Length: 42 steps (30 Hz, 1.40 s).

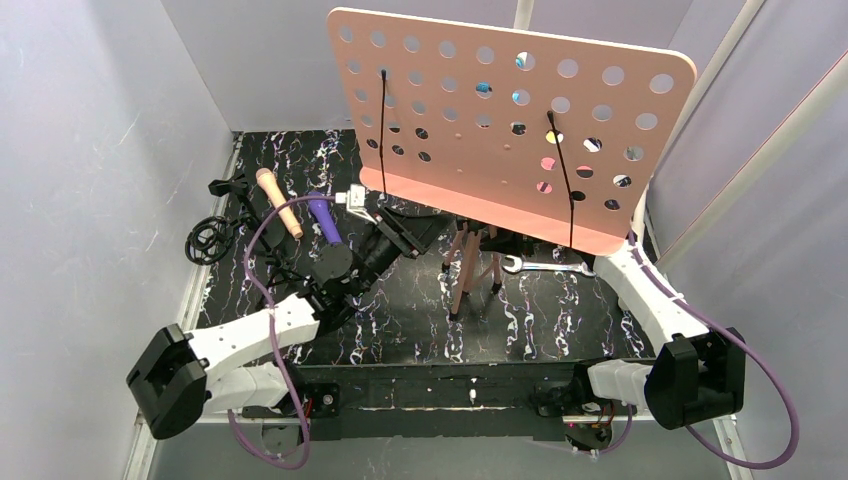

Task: Pack up the instrument practice props
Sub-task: Move the music stand to the center of the board.

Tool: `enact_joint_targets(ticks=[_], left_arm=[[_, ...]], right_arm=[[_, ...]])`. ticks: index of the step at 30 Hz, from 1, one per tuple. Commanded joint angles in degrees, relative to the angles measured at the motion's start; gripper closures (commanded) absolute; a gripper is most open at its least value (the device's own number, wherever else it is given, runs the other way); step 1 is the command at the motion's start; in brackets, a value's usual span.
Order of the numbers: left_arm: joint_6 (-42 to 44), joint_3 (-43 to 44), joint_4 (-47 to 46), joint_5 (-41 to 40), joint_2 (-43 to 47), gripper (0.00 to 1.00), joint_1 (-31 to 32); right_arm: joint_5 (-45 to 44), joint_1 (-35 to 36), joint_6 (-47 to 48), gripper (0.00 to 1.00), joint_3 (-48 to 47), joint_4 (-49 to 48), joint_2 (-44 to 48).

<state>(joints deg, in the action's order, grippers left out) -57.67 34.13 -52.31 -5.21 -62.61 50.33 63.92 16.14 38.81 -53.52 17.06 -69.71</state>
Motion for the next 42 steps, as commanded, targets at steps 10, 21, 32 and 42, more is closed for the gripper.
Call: enact_joint_targets(ticks=[10, 21, 32, 42], left_arm=[[-15.4, 8.1, -2.9, 1.9, -8.9, 0.73, -0.8], [-37.8, 7.0, 2.6, 0.3, -8.3, 1.00, -0.6], [-43.1, 5.1, 10.4, -4.6, -2.4, 0.58, 0.8], [-25.3, -2.8, 10.0, -8.1, 5.9, 0.02, 0.4]], right_arm=[[1.6, 0.2, -1.5, 0.99, 1.9, 2.0, 0.4], [1.5, 0.1, -1.6, 0.99, 2.1, 1.7, 0.5], [1.5, -0.1, -1.8, 0.99, 2.4, 1.3, 0.3], [1.5, -0.1, -2.0, 0.99, 2.5, 1.2, 0.3]])
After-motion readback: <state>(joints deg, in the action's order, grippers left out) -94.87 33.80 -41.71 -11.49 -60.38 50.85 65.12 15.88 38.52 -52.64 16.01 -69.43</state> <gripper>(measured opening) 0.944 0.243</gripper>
